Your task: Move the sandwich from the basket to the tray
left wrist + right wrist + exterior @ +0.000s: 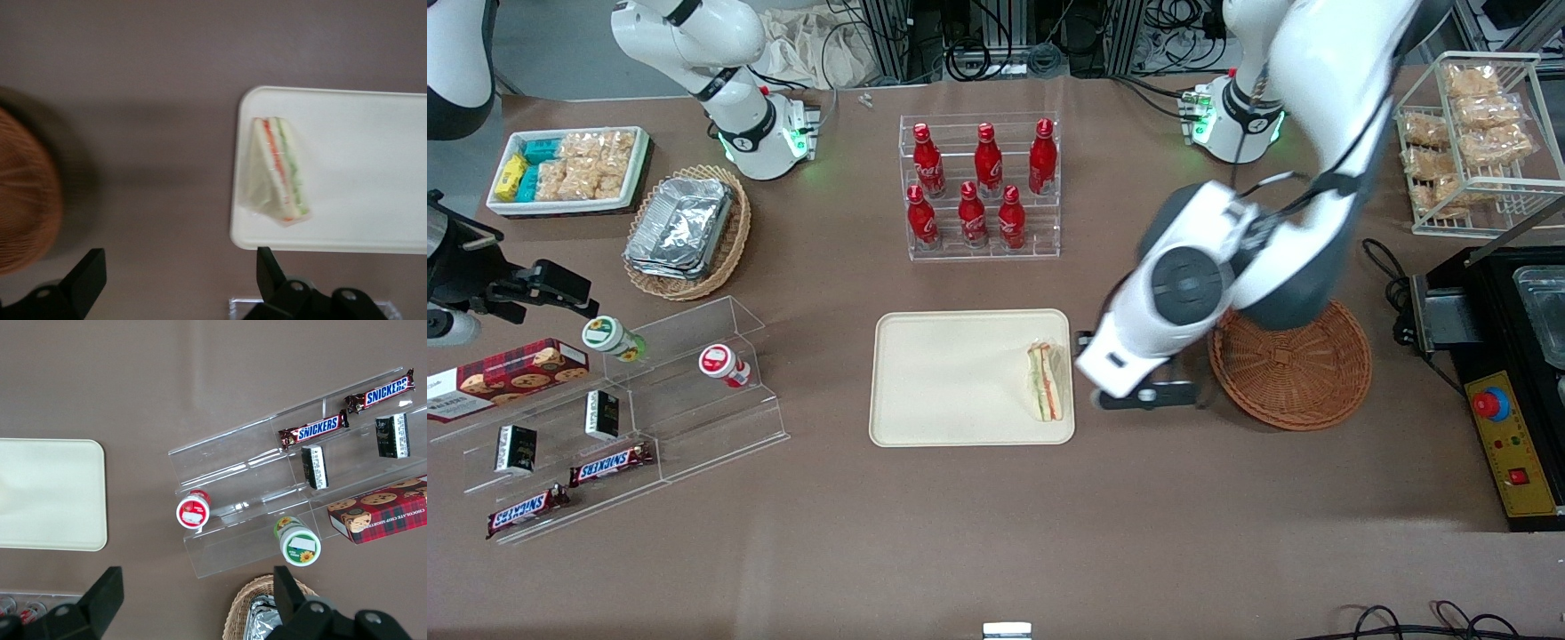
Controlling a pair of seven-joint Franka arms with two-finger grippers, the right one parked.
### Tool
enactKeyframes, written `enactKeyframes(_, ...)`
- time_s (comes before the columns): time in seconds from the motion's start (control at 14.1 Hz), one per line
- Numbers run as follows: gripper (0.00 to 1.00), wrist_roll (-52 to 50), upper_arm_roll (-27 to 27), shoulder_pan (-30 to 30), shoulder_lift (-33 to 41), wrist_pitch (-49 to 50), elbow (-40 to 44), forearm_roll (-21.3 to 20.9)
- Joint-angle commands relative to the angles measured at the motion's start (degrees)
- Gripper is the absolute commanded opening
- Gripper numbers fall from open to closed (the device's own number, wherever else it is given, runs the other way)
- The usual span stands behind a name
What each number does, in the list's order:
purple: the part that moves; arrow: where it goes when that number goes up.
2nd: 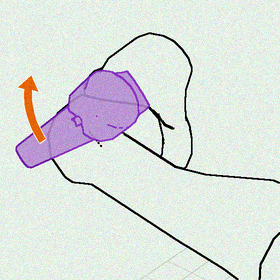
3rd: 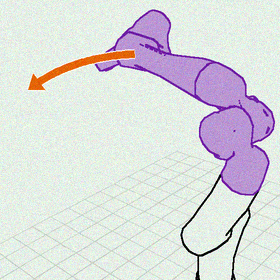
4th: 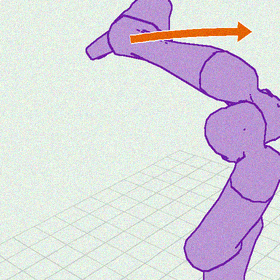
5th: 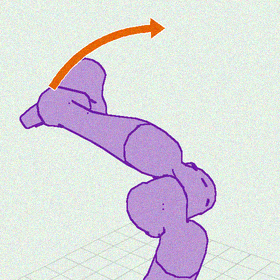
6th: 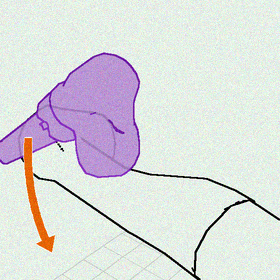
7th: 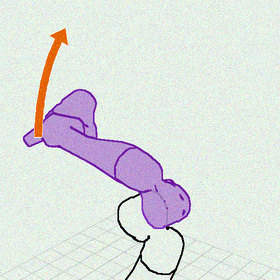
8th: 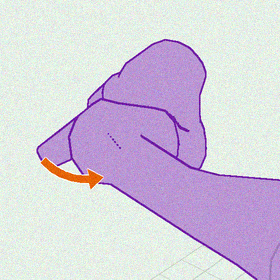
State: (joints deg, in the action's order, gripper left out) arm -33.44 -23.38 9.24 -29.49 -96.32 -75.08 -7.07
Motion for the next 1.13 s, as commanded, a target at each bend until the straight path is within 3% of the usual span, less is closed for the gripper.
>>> enactKeyframes(0.0, 1.00, 9.9, -0.3, -8.0, 7.4, 3.1, -2.9, 1.1)
enactKeyframes(0.57, 1.00, 27.2, 0.1, -25.2, 13.1, 5.8, -2.3, 1.1)
enactKeyframes(1.06, 1.00, 28.3, 0.6, -27.7, 14.5, 7.0, -2.4, 0.2)
